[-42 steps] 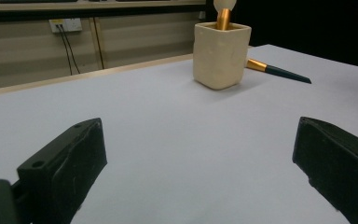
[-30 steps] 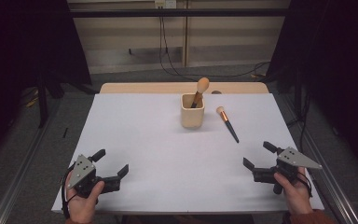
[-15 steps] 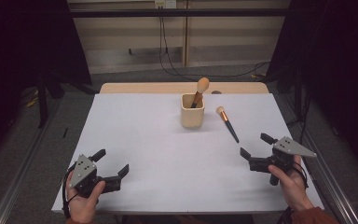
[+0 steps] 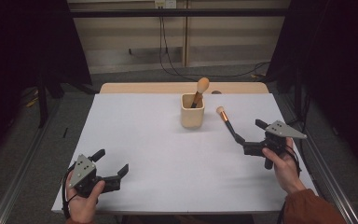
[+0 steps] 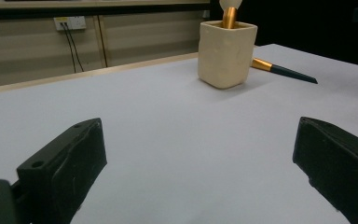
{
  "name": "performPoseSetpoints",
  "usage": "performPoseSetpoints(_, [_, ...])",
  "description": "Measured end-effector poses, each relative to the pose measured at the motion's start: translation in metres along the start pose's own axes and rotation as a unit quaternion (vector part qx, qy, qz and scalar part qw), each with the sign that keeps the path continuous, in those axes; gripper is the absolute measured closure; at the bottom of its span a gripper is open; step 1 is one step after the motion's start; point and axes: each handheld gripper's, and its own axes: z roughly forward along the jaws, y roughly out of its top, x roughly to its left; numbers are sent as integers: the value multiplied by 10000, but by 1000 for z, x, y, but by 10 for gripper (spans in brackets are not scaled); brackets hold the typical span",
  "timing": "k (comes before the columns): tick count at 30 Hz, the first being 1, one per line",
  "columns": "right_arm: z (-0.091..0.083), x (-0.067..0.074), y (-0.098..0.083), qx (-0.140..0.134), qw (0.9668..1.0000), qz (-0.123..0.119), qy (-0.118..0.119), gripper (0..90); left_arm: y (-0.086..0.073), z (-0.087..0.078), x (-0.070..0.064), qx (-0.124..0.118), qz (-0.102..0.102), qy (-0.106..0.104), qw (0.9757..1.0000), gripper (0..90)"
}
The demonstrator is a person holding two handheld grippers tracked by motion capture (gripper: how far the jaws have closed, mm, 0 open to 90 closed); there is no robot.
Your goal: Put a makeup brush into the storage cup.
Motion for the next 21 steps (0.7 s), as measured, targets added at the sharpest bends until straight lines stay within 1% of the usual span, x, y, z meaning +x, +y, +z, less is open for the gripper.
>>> performPoseSetpoints(1, [3, -2, 2, 7, 10000, -4, 22, 9, 0, 0, 0, -16, -3, -8, 10000, 26])
performPoseSetpoints(3, [8, -4, 4, -54, 10000, 33, -39, 11, 1, 0, -1, -16, 33, -15, 10000, 26])
performPoseSetpoints(6, [16, -7, 7, 72, 9999, -66, -73, 10, 1, 0, -2, -23, 10, -33, 10000, 26])
performPoseSetpoints(7, [18, -8, 8, 131, 9998, -104, -53, 10, 1, 0, -1, -26, 40, -52, 10000, 26])
performPoseSetpoints(8, [21, -9, 10, 157, 9998, -114, -10, 10, 1, -1, 0, -33, 22, -42, 10000, 26])
performPoseSetpoints(10, [26, -10, 11, 163, 9998, -117, -19, 10, 0, -1, 0, -40, -7, -34, 10000, 26])
performPoseSetpoints(12, [31, -11, 12, 195, 9997, -169, -7, 10, 1, -1, 0, -42, 2, -43, 10000, 26])
performPoseSetpoints(15, [38, -12, 14, 234, 9996, -160, -4, 10, 1, -1, 0, -32, 33, -64, 10000, 26])
performPoseSetpoints(17, [44, -14, 14, 369, 9990, -233, -45, 10, 1, -1, 0, -34, 20, -62, 10000, 26])
performPoseSetpoints(19, [48, -16, 13, 384, 9992, -145, -14, 10, 0, -1, 0, -41, -19, -46, 10000, 26])
performPoseSetpoints(21, [52, -17, 14, 429, 9990, -151, 0, 10, 0, -1, 0, -39, -4, -53, 10000, 26])
